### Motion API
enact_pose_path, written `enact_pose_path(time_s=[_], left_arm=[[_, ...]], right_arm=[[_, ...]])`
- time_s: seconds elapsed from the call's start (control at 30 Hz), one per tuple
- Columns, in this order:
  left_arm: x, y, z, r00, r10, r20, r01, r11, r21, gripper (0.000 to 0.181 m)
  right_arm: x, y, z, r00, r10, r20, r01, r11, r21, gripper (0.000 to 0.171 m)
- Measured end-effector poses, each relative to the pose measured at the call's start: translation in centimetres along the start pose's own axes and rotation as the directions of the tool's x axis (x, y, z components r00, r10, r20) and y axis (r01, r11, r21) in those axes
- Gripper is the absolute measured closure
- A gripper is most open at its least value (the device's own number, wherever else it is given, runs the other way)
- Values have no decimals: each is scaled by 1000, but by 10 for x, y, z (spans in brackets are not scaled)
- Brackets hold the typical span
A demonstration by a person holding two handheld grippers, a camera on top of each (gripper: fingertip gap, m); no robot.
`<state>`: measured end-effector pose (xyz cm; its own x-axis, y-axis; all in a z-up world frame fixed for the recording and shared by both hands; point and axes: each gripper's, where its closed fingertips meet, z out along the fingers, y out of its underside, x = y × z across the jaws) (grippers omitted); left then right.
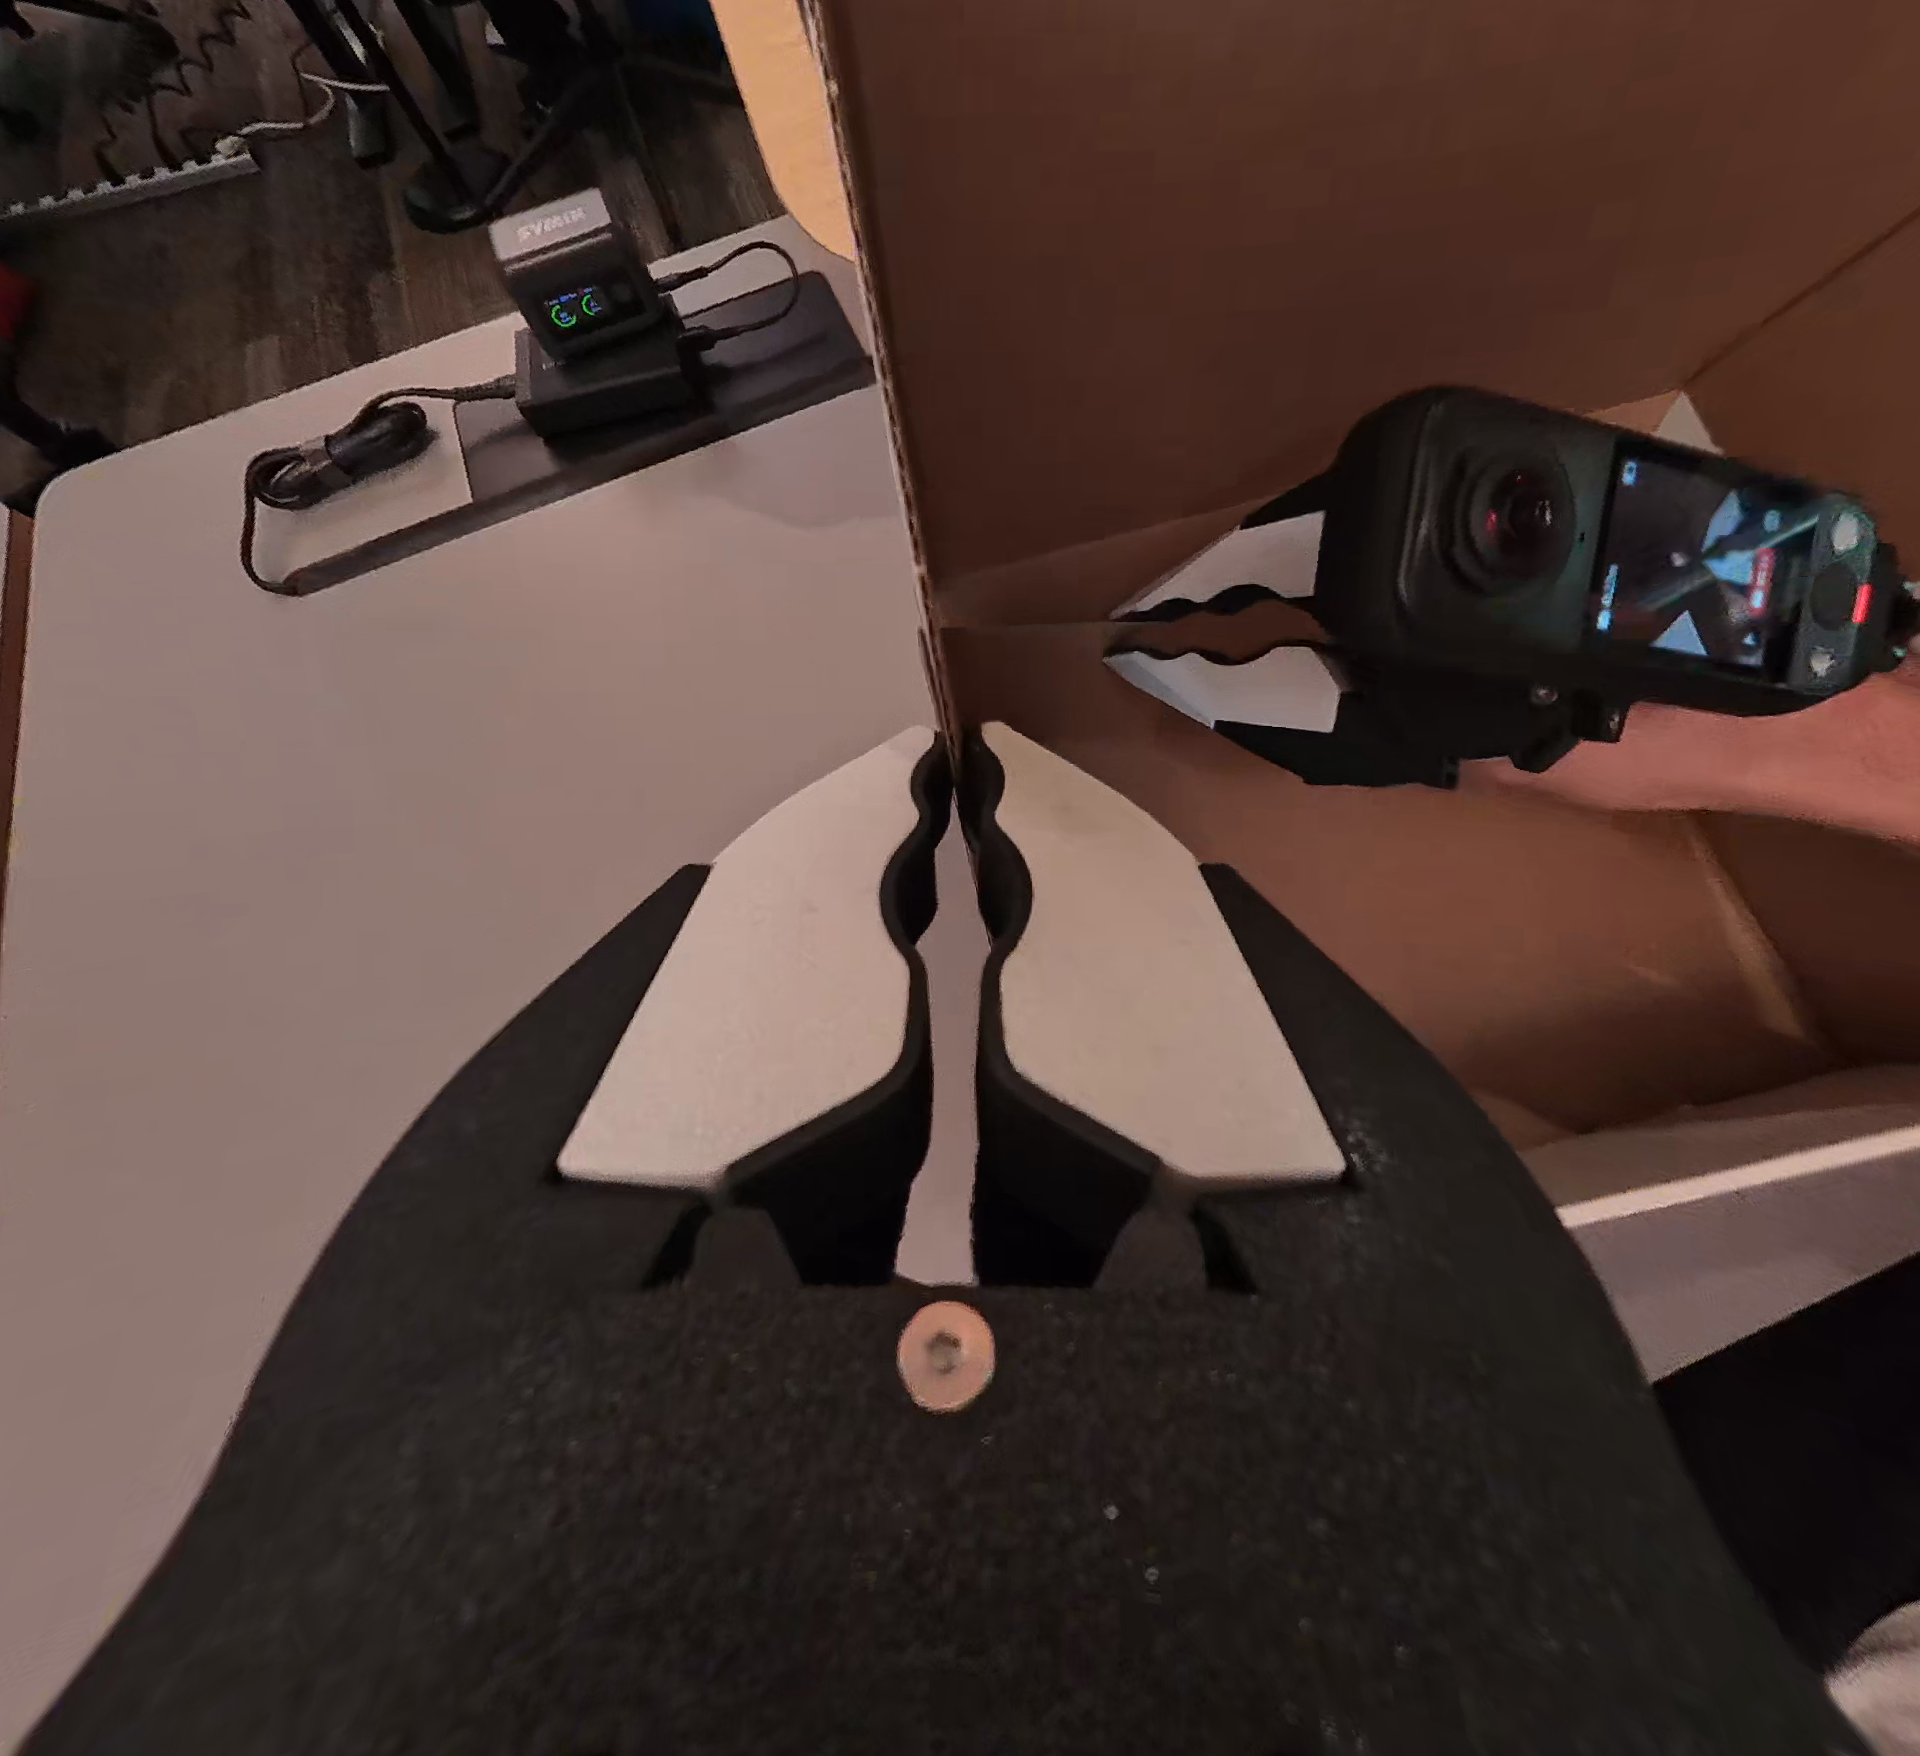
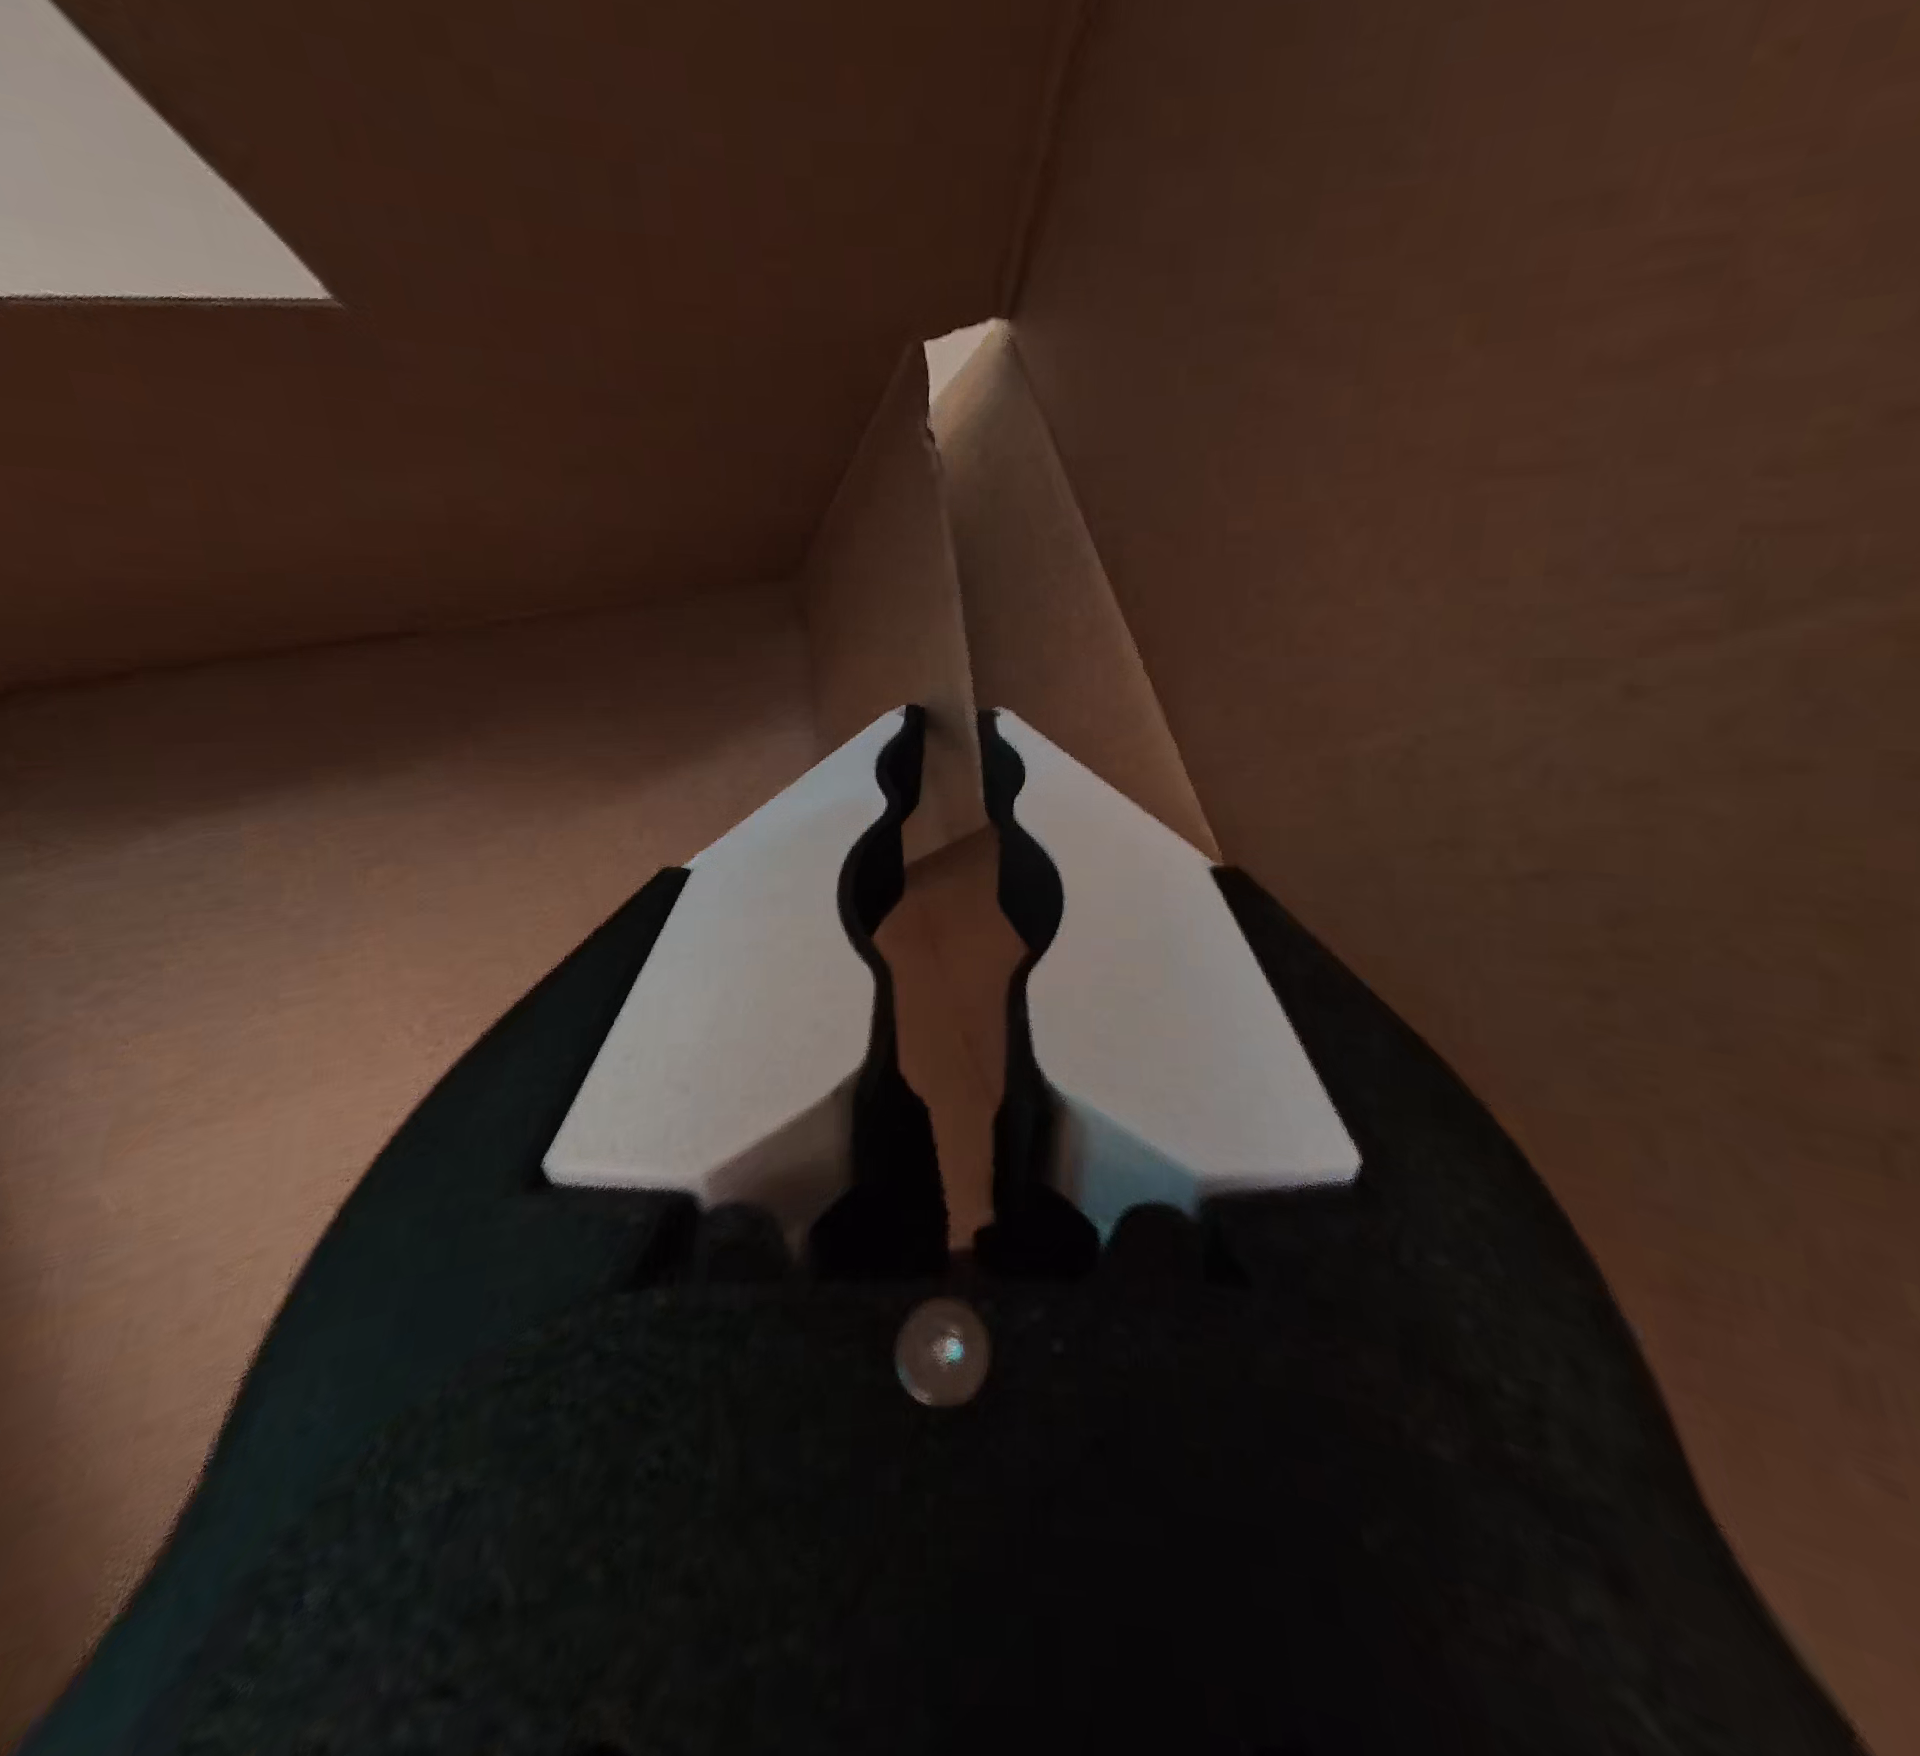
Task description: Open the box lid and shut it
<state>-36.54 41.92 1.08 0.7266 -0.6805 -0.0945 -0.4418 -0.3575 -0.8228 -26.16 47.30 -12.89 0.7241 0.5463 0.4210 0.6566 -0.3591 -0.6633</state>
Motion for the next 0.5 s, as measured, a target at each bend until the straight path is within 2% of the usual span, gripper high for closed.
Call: enact_pose_path(time_s=[0.2, 0.27, 0.5], left_arm=[[10, 6, -18, 998, -50, 42, 46, 995, 86, 180], [16, 4, -23, 998, -47, 46, 43, 994, 99, 180], [22, 24, -19, 994, -67, 82, 59, 993, 103, 179]], right_arm=[[-10, 0, -6, 982, -190, -23, 190, 982, 14, 160], [-4, 4, -4, 983, -175, -49, 174, 984, -29, 160], [5, 5, 0, 984, -167, -69, 166, 986, -17, 159]])
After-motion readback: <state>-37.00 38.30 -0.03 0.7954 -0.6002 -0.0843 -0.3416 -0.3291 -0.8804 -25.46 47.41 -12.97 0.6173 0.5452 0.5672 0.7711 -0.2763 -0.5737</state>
